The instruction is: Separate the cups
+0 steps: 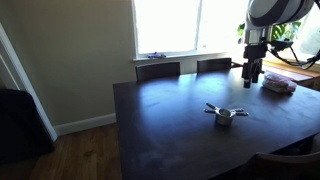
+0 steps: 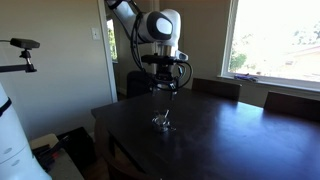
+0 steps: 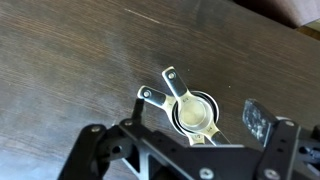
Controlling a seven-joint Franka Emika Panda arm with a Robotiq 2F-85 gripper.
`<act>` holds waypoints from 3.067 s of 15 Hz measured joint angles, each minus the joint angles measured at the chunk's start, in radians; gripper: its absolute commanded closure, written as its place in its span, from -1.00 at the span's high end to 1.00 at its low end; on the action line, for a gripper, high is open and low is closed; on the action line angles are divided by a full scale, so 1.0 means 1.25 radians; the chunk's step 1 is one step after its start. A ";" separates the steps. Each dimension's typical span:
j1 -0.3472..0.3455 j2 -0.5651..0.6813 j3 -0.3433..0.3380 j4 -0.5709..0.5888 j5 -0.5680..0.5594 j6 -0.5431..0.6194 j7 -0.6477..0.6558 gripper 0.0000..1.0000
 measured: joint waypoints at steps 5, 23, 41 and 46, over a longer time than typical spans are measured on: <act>0.000 0.051 0.003 -0.031 -0.087 0.103 0.000 1.00; 0.020 0.204 0.021 -0.062 -0.250 0.243 0.019 1.00; 0.031 0.287 0.039 0.016 -0.248 0.233 0.027 -0.59; 0.031 0.285 0.048 0.016 -0.243 0.222 0.026 -0.87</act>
